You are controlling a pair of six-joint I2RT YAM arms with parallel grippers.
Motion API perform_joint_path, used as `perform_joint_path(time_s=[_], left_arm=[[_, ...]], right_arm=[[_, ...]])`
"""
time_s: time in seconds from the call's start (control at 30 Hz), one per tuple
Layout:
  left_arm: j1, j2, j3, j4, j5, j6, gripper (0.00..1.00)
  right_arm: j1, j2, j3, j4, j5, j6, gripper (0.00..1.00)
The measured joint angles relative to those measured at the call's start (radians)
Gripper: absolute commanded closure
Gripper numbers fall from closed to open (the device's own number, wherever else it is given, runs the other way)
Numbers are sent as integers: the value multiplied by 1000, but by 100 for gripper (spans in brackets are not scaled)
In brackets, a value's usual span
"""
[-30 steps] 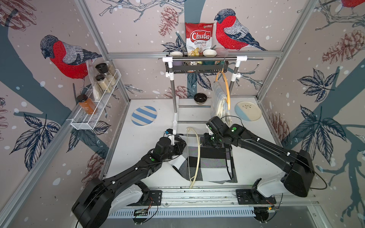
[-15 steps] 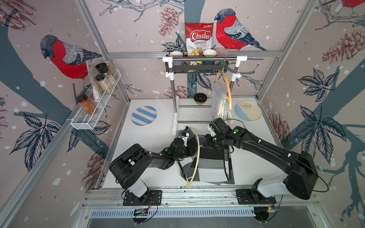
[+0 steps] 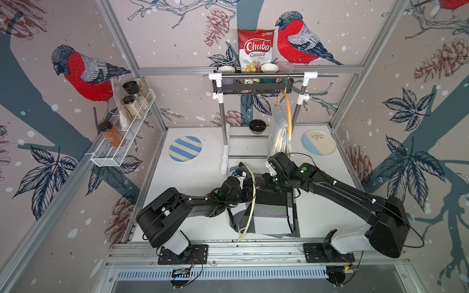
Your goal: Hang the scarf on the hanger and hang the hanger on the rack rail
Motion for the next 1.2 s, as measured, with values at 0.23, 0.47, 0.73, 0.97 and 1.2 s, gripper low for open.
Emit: perform_joint_path(time_s=[0.23,0.47,0.73,0.97,1.2], left_arm=[[32,-216,95,-333,-4,130,28],[45,-568,107,-674,-155,186,16],[45,-758,-206,-803,-211,89,11],[45,-684,-266,-534,-146,26,45],[49,-438,-244,-318,-61,18,100]], right_arm=[[-35,-27,-31,-27,-9,-9,100],[-30,14,0,-32,-9,-30,100],[-5,67,67,-55,-5,-50,100],[11,76,80,-61,9,-50,100],[30,76,99,-84,16,-50,100]])
